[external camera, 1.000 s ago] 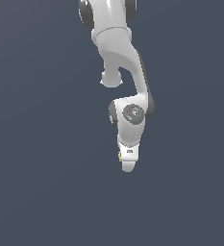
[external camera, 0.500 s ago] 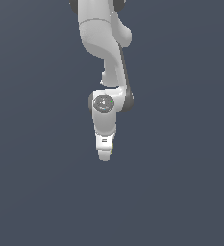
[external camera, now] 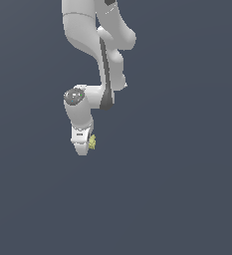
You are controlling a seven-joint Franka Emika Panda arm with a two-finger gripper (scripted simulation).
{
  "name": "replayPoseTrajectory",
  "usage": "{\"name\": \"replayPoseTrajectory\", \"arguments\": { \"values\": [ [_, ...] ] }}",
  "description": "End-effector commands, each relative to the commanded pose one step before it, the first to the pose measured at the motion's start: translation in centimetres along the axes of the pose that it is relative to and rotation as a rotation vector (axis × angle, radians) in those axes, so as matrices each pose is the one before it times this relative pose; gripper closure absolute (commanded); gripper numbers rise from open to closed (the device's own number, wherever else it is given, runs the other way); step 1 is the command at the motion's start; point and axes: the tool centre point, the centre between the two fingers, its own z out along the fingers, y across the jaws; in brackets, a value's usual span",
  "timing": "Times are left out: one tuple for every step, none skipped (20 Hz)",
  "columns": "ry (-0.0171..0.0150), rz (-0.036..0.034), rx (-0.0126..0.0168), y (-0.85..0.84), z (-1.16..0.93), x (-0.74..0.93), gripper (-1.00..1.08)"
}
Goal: Pick up the object and move it to a goal position.
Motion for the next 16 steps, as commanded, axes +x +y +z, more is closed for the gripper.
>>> {"name": "replayPoseTrajectory", "arguments": {
  "values": [
    [0.00015, -0.00122, -0.00039, -0.983, -0.106, -2.517, 1.08],
    [0.0, 0.0, 0.0, -0.315, -0.033, -0.891, 1.08],
    [0.0, 0.0, 0.0, -0.285, -0.031, -0.825, 1.08],
    [0.0002, -0.00062, -0.00023, -0.252, -0.038, -0.727, 1.08],
    [0.0, 0.0, 0.0, -0.236, -0.026, -0.695, 1.08],
    [0.0, 0.0, 0.0, -0.213, -0.024, -0.63, 1.08],
    [0.0, 0.0, 0.0, -0.188, -0.021, -0.563, 1.08],
    [0.0, 0.0, 0.0, -0.164, -0.019, -0.498, 1.08],
    [0.0, 0.0, 0.0, -0.138, -0.016, -0.432, 1.08],
    [0.0, 0.0, 0.0, -0.112, -0.014, -0.367, 1.08],
    [0.0, 0.0, 0.0, -0.085, -0.011, -0.303, 1.08],
    [0.0, 0.0, 0.0, -0.058, -0.009, -0.238, 1.08],
    [0.0, 0.0, 0.0, -0.03, -0.006, -0.174, 1.08],
    [0.0001, -0.00048, 0.0, 0.007, -0.002, -0.084, 1.08],
    [0.0, 0.0, 0.0, 0.023, -0.001, -0.045, 1.08],
    [0.0, 0.0, 0.0, 0.017, 0.0, -0.002, 1.08]
  ]
}}
